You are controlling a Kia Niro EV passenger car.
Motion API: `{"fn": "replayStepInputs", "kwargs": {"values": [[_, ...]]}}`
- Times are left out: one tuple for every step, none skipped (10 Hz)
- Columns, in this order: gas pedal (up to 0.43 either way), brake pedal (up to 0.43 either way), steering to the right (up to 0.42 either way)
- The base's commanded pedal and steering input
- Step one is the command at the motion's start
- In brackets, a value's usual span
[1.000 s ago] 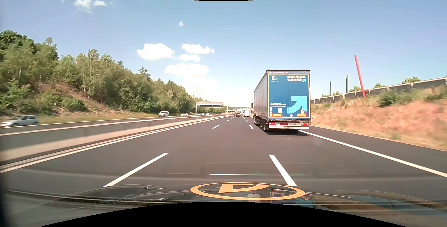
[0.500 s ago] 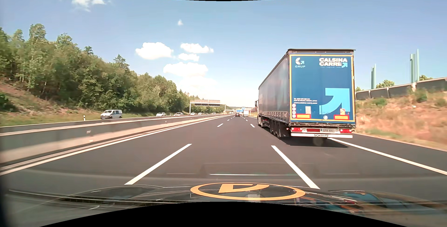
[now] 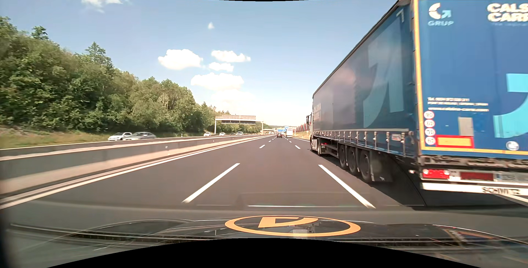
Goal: Follow the waypoints while adhering to traffic rules and regulations
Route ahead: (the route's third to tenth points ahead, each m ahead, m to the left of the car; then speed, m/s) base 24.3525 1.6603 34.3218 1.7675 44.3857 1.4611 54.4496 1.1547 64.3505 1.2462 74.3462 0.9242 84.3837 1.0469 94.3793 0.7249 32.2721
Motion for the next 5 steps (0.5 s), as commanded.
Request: {"fn": "replayStepInputs", "kwargs": {"values": [[0.390,0.000,0.003],[0.378,0.000,0.003],[0.339,0.000,0.002],[0.331,0.000,0.001],[0.339,0.000,0.001]]}}
